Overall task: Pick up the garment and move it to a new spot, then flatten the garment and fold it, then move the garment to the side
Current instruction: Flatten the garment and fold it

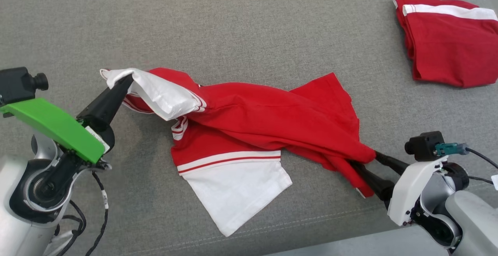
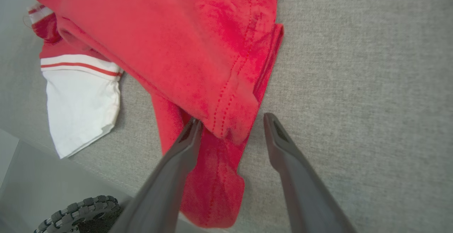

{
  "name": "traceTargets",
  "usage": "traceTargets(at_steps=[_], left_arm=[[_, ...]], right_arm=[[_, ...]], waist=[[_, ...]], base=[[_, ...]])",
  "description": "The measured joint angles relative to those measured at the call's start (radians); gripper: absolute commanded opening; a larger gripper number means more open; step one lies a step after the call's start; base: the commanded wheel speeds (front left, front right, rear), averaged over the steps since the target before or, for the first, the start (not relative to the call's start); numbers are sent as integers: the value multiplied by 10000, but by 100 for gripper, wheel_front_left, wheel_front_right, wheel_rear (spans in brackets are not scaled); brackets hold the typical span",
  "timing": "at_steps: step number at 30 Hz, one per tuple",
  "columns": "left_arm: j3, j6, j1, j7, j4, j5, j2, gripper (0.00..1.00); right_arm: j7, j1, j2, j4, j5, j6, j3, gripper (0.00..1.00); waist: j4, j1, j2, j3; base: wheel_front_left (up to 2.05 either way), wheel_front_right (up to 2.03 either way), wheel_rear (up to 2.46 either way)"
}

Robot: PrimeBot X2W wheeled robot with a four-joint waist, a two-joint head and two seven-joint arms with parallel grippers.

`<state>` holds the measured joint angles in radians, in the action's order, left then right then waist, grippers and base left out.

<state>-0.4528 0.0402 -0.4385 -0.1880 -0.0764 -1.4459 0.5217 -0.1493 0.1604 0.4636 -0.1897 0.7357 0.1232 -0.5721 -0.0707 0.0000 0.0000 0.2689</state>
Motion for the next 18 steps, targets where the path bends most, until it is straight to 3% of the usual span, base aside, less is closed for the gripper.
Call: traceTargets(at_steps=[7,11,18], left_arm=[[-376,-224,809,-155,-1074,4,420,0],[-374,-318,1227,-82,-1697,23,573,0],[-54,-318,1457,148,-2201,27,715,0]], right_arm=[[142,215,500,157,-169,-40,401,100],[539,401,732,228,-291,-255,905,100],[523,390,694,153,-307,-360,755,100]], waist=[[87,0,0,30],[325,0,0,12],[815,0,0,-6]], base=[[0,0,0],[0,0,0],[0,0,0]])
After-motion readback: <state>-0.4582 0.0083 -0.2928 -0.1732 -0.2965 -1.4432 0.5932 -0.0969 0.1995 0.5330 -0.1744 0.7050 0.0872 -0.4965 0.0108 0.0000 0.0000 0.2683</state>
